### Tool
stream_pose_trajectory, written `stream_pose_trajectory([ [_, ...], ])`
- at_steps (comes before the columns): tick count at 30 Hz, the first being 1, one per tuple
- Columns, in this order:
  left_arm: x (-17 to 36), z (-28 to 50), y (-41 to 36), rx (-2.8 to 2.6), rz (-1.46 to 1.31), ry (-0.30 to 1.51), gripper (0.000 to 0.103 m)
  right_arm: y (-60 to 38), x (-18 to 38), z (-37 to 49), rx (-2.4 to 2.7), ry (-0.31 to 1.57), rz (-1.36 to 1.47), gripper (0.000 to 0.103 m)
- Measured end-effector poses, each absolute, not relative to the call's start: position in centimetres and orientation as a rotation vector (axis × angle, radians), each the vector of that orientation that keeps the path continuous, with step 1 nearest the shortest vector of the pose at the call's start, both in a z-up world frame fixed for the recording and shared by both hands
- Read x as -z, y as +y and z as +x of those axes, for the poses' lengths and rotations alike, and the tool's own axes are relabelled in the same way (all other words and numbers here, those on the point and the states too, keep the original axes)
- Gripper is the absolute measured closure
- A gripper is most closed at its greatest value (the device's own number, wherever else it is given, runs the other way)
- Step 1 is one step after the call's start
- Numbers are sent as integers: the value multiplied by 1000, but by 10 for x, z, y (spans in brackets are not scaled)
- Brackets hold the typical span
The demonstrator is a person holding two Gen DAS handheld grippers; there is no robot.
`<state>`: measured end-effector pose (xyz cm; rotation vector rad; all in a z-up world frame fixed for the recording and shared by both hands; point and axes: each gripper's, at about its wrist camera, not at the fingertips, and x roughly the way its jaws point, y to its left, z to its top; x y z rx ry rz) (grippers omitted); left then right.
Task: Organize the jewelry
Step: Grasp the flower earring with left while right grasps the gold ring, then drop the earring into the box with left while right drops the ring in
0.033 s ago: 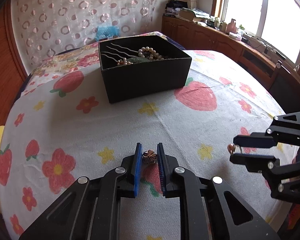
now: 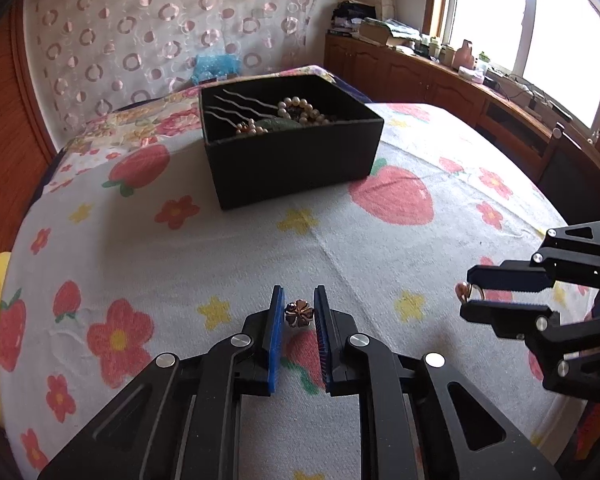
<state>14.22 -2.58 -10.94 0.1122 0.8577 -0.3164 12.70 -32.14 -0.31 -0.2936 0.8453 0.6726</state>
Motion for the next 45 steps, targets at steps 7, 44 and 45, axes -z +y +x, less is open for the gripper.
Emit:
stream_pose_trajectory([
  [7,94,144,-19,306,93,818,89,-321,-10,150,-645,815,-286,81],
  [44,46,238,-16,271,93,735,89,-314,-42,280,-625,707,-154,68],
  [45,47,239,-17,273,93,735,89,-315,-42,280,-624,707,-153,68],
])
